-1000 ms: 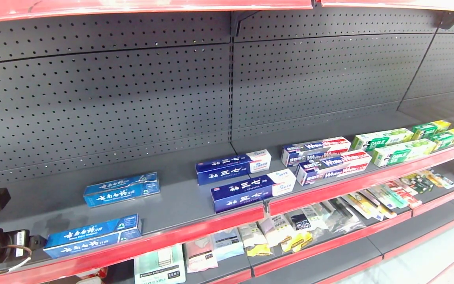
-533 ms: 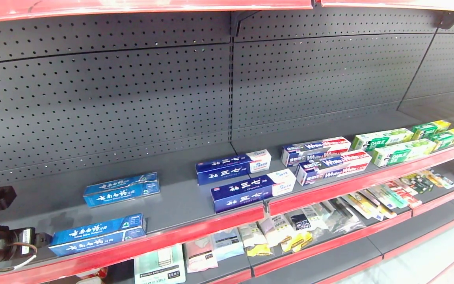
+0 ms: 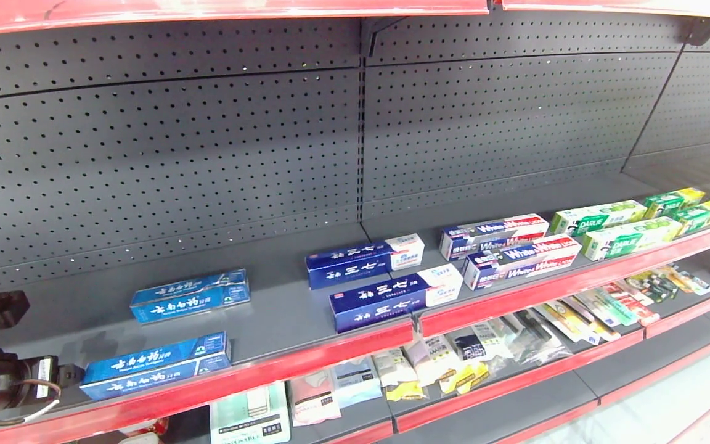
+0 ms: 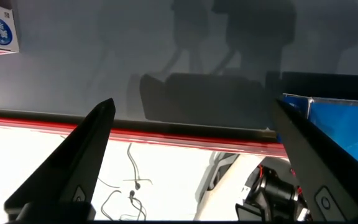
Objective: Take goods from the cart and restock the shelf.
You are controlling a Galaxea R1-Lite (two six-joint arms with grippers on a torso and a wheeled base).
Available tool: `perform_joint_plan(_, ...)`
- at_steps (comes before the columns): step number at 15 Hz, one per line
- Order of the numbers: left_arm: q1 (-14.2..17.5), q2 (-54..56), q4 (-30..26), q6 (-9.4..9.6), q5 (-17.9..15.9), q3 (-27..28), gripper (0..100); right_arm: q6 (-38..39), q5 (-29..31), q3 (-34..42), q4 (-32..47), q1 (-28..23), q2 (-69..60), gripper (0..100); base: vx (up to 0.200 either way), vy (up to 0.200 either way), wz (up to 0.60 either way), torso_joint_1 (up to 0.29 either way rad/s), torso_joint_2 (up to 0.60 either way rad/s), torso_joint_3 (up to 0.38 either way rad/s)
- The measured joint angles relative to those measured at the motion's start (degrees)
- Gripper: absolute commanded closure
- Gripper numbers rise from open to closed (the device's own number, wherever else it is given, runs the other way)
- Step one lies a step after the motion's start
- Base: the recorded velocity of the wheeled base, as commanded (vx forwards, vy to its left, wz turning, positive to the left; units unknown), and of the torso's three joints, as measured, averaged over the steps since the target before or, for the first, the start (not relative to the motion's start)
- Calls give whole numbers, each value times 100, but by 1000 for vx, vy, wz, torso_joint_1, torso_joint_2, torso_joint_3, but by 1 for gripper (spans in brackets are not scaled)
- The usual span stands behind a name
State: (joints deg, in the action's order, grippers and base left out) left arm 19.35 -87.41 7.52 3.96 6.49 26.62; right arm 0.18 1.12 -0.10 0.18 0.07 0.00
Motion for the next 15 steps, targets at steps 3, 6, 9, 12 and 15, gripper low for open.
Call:
perform_joint_plan(3, -22, 6, 0, 5, -72, 0, 0, 0, 0, 0, 0, 0, 0, 0, 0, 0, 0, 0, 0, 0)
perform_joint_plan(6, -80, 23, 0, 0, -72, -4, 0, -2, 0, 0, 0, 0, 0, 0, 0, 0, 0, 0, 0, 0)
perform_joint_plan(9, -89, 37, 0, -2, -72, -6, 0, -2, 0, 0, -2, -2, 0, 0, 0, 0, 0, 0, 0, 0)
perform_joint_plan(12, -89, 44, 2, 0, -72, -13, 0, 0, 0, 0, 0, 0, 0, 0, 0, 0, 0, 0, 0, 0)
perform_joint_plan(15, -140, 61, 5, -41, -72, -22, 0, -2, -1, 0, 0, 0, 0, 0, 0, 0, 0, 0, 0, 0)
